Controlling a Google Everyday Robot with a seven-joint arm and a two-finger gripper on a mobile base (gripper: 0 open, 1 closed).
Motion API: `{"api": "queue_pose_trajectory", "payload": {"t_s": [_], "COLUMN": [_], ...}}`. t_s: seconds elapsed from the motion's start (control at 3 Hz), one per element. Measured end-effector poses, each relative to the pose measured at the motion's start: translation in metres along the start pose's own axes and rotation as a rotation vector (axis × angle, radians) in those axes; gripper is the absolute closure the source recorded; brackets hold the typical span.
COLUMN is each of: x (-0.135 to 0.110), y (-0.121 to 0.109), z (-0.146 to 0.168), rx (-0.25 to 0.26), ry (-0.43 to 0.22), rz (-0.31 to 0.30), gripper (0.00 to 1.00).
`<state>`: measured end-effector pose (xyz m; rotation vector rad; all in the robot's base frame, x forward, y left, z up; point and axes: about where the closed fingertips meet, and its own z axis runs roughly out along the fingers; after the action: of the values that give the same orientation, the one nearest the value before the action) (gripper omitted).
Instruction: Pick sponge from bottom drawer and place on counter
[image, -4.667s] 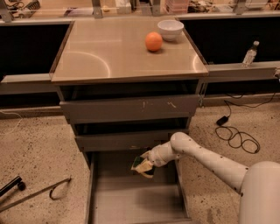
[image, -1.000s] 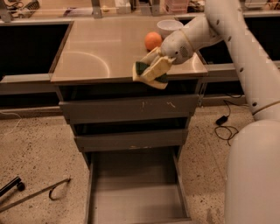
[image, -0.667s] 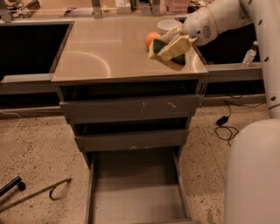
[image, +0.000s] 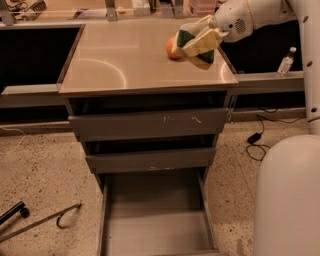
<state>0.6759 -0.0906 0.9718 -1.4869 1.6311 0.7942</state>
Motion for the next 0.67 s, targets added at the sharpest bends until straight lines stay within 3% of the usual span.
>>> {"api": "queue_pose_trajectory", "payload": {"t_s": [0.33,0.67], "x": [0.012,0.038], "y": [-0.020,-0.055], "z": [0.018,0.052], "rx": [0.011,0.039], "ry": [0.010,0.054], "rz": [0.011,0.053], "gripper": [1.00,1.00]}}
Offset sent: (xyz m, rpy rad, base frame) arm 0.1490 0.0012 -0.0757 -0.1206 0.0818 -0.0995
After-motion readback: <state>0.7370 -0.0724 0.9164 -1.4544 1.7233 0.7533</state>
